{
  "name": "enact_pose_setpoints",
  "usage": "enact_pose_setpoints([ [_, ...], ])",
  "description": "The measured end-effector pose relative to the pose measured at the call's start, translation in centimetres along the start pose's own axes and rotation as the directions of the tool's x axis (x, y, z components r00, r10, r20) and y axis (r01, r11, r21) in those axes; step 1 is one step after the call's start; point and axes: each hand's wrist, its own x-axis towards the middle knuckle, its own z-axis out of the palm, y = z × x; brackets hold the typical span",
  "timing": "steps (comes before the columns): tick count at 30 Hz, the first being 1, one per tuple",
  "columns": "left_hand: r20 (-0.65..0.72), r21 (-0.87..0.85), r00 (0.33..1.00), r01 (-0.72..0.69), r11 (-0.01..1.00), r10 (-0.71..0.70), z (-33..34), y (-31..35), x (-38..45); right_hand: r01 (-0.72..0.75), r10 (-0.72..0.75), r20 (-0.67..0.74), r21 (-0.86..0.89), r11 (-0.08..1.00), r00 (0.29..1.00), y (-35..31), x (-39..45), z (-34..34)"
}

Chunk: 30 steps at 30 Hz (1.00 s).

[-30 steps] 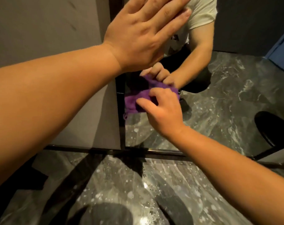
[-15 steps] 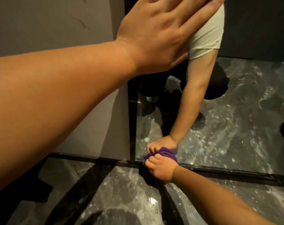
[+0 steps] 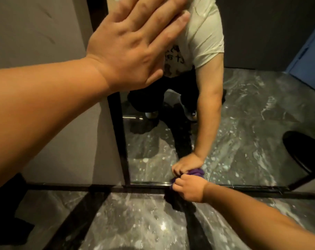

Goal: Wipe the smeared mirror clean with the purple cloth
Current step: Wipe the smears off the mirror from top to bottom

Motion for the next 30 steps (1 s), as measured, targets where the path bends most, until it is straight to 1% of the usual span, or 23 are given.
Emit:
enact_pose_setpoints([
  [3,-0.016,0.031,1.000,0.020,0.999,-0.020,0.1,-0.1,0.1,-0.157,0.156,0.054,0.026,0.987,0.986,1.1,-8.8,3.5],
  [5,-0.026,0.046,1.000,0.006,0.999,-0.005,0.0,0.1,0.3,-0.294,0.287,0.093,0.067,0.953,0.953,1.3,-13.7,5.1],
  [6,-0.031,0.043,0.999,-0.007,0.999,0.008,-0.2,0.2,0.5,-0.383,0.376,0.081,0.098,0.919,0.923,1.2,-15.6,5.3],
  [7,-0.035,0.035,0.999,-0.019,0.999,0.020,-0.4,0.2,0.6,-0.464,0.466,0.019,0.132,0.876,0.885,0.9,-16.9,5.1],
  [9,-0.031,0.021,0.999,-0.011,1.000,0.012,-0.8,0.1,0.6,-0.605,0.637,-0.046,0.266,0.750,0.769,0.6,-18.0,3.3],
  [10,-0.024,0.004,1.000,-0.003,1.000,0.003,-1.1,0.1,0.6,-0.658,0.732,-0.057,0.396,0.641,0.679,0.2,-18.1,1.7],
  [11,-0.010,-0.022,1.000,0.001,1.000,-0.002,-1.4,0.2,0.6,-0.653,0.809,-0.025,0.575,0.492,0.587,-0.3,-17.9,0.1],
  [12,0.004,-0.041,1.000,0.006,0.999,-0.006,-1.7,0.3,0.8,-0.609,0.850,0.021,0.707,0.359,0.526,-0.8,-17.9,-1.5],
  [14,0.043,-0.063,0.999,0.022,0.998,-0.019,-2.3,0.6,1.0,-0.433,0.847,0.056,0.876,0.212,0.529,-1.5,-17.9,-4.3],
  [15,0.069,-0.075,0.997,0.029,0.997,-0.023,-2.7,0.7,1.1,-0.321,0.859,0.068,0.940,0.115,0.508,-1.6,-18.0,-5.9],
  [16,0.098,-0.099,0.995,0.041,0.994,-0.032,-3.2,0.9,1.2,-0.206,0.876,0.117,0.978,-0.021,0.467,-1.3,-18.3,-7.6],
  [17,0.124,-0.119,0.991,0.059,0.991,-0.044,-3.6,1.0,1.3,-0.090,0.888,0.173,0.985,-0.149,0.425,-0.7,-18.8,-9.1],
  [19,0.205,-0.161,0.977,0.094,0.982,-0.060,-4.5,1.2,1.5,0.126,0.883,0.312,0.919,-0.375,0.351,0.4,-19.8,-11.9],
  [20,0.267,-0.177,0.962,0.111,0.978,-0.061,-5.0,1.3,1.6,0.211,0.869,0.376,0.866,-0.453,0.323,0.8,-20.5,-13.3],
  [21,0.321,-0.189,0.945,0.130,0.973,-0.064,-5.6,1.2,1.8,0.300,0.840,0.438,0.794,-0.529,0.321,1.0,-21.1,-14.5],
  [23,0.432,-0.231,0.900,0.175,0.957,-0.060,-6.5,1.6,2.6,0.453,0.778,0.535,0.634,-0.627,0.328,2.8,-23.0,-16.9],
  [24,0.482,-0.240,0.873,0.208,0.948,-0.069,-6.9,1.9,2.8,0.471,0.758,0.571,0.599,-0.647,0.315,3.2,-23.9,-17.9],
  [25,0.503,-0.237,0.859,0.243,0.941,-0.095,-7.5,2.5,2.5,0.485,0.751,0.571,0.580,-0.654,0.330,2.8,-24.4,-19.5],
  [26,0.546,-0.236,0.832,0.269,0.934,-0.101,-8.4,2.6,2.2,0.474,0.760,0.553,0.597,-0.647,0.342,2.8,-24.3,-20.2],
  [27,0.584,-0.318,0.811,0.264,0.910,-0.032,-9.8,1.1,5.7,0.467,0.711,0.629,0.550,-0.693,0.315,3.8,-28.1,-22.7],
  [28,0.611,-0.397,0.791,0.262,0.880,0.040,-11.6,0.1,8.6,0.414,0.673,0.679,0.545,-0.729,0.292,4.1,-31.1,-24.9],
  [29,0.611,-0.398,0.790,0.268,0.877,0.036,-12.3,0.5,8.0,0.370,0.688,0.670,0.587,-0.720,0.277,3.6,-31.2,-26.1],
  [30,0.652,-0.377,0.757,0.282,0.882,0.037,-13.2,0.6,8.5,0.327,0.706,0.643,0.626,-0.708,0.297,3.1,-31.7,-26.9],
])
